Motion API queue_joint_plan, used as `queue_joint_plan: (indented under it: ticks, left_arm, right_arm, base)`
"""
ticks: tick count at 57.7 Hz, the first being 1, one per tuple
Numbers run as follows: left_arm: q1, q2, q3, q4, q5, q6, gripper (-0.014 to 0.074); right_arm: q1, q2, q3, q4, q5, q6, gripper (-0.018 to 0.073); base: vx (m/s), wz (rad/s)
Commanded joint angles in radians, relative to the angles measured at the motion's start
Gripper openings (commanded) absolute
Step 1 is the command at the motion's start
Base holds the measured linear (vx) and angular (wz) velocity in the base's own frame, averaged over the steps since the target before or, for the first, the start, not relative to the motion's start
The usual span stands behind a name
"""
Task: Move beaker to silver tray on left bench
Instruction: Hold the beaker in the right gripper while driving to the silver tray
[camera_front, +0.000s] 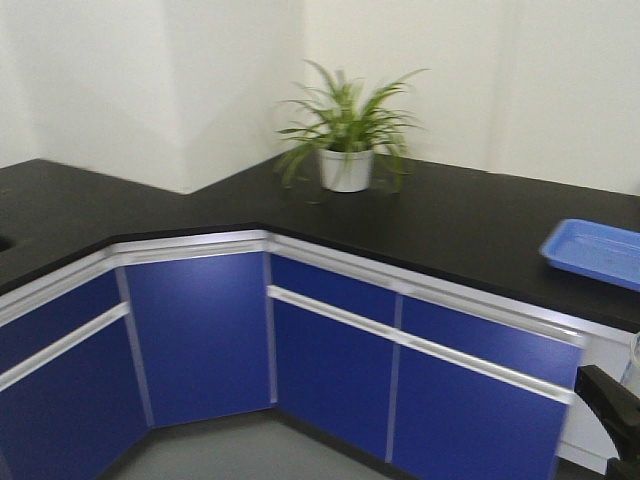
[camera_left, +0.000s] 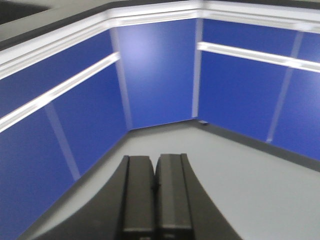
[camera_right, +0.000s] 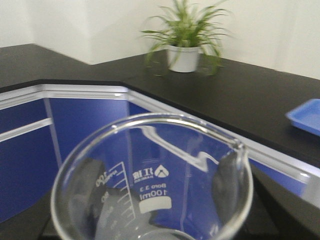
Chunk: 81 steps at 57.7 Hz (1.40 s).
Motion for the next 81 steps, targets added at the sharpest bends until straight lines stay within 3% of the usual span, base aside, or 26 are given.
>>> queue_joint_plan:
  ticks: [1, 42, 81]
  left_arm:
    - [-0.006, -0.016, 0.028, -0.002, -0.078, -0.001, 0.0001]
    - [-0.006, -0.016, 0.028, -0.002, -0.078, -0.001, 0.0001]
    - [-0.006, -0.016, 0.028, -0.002, -0.078, -0.001, 0.0001]
  right_arm:
    - [-0.004, -0.006, -0.03, -0.015, -0.023, -0.008, -0.0007]
    - [-0.004, -0.006, -0.03, -0.015, -0.023, -0.008, -0.0007]
    - [-0.004, -0.006, -0.03, -0.015, -0.023, -0.008, -0.0007]
  base:
    - [-0.23, 0.69]
    - [-0.16, 0.72]
    - [0.06, 0.51]
